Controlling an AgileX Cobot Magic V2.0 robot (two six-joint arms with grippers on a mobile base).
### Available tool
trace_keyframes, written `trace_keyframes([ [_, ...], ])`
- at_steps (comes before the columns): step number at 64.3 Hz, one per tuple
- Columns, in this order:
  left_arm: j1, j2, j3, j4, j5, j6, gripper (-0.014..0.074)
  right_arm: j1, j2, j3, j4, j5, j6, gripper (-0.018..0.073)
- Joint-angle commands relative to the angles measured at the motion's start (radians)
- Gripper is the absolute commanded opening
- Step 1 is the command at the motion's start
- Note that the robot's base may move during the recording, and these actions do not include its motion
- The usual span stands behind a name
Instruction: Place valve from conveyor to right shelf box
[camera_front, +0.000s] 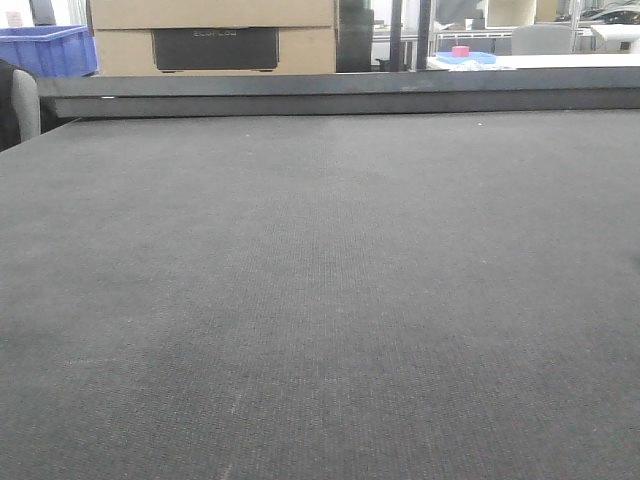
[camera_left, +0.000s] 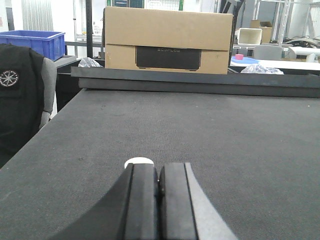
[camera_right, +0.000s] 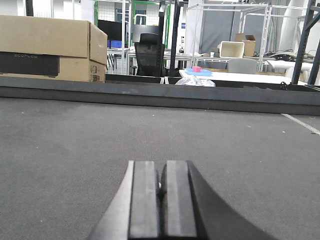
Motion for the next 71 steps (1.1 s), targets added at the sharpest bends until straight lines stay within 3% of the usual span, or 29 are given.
trace_keyframes([
  [1,0.003,-0.004,-0.003,0.003,-0.015,-0.012,-0.0111,-0.005,-0.004,-0.001,-0.001,-0.018,-0.003,-0.0163],
  [61,0.003,-0.004,-0.003,0.002,-0.023,-0.012,-0.0111,-0.005,-0.004,-0.001,-0.001,-0.065,-0.003,-0.0163],
  [71,0.003,-0.004,-0.117,-0.026,0.135,-0.012,-0.0111,-0.005,-0.004,-0.093,-0.001,0.038,-0.003,-0.0163],
])
